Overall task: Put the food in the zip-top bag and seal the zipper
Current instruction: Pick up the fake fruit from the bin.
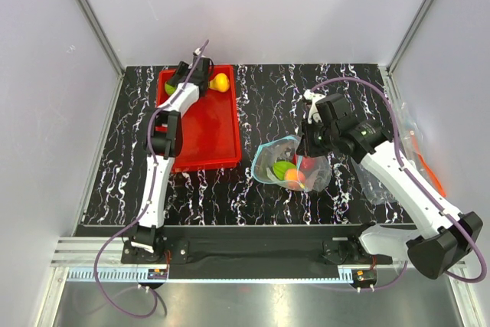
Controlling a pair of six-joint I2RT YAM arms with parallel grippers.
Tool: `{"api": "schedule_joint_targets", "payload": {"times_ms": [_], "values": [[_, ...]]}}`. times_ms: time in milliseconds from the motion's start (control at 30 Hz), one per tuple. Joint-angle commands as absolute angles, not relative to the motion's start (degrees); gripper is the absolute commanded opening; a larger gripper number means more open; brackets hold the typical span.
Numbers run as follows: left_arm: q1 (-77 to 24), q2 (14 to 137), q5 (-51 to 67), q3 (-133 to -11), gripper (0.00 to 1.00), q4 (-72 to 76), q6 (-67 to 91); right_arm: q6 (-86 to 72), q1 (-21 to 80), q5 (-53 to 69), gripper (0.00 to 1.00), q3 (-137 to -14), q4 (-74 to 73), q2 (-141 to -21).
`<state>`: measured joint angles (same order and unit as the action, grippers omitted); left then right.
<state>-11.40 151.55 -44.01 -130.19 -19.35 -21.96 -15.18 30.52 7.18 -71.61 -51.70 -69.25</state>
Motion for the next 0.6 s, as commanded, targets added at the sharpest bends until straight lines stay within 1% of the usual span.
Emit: {"api": "schedule_joint_targets", "payload": {"times_ms": [0, 33, 67, 200, 300, 400, 567], "values": [[-12.3, 145.0, -43.7, -126.0, 0.33, -19.7, -19.5, -14.4, 30.2, 7.3, 0.00, -72.7, -50.4, -68.9], [-12.7, 143.8, -44.1, -125.2, 0.33, -19.5, -19.4, -14.4, 30.2, 7.2, 0.00, -72.6, -50.4, -68.8], [-13.0, 140.8, -44.9, -122.8, 0.30, -19.3, -19.2, -14.5, 30.2, 7.0, 0.00, -72.7, -50.3, -68.8], [-15.8, 131.2, -42.8, -115.5, 0.30, -18.8, -16.8, -14.9, 30.3, 7.0, 0.00, -73.5, -50.9, -69.1], [-17.1, 124.0, -35.1, -113.1, 0.29, -24.1, -9.7, -15.2, 30.2, 6.6, 0.00, -74.0, -51.2, -68.8], [-18.2, 117.2, -26.7, -111.1, 0.27, -29.0, -3.5, -15.4, 30.3, 5.5, 0.00, -74.6, -51.8, -69.0], [-21.2, 104.4, -12.6, -101.5, 0.26, -30.2, 5.6, -16.0, 30.2, 4.8, 0.00, -75.9, -52.5, -69.6]]}}
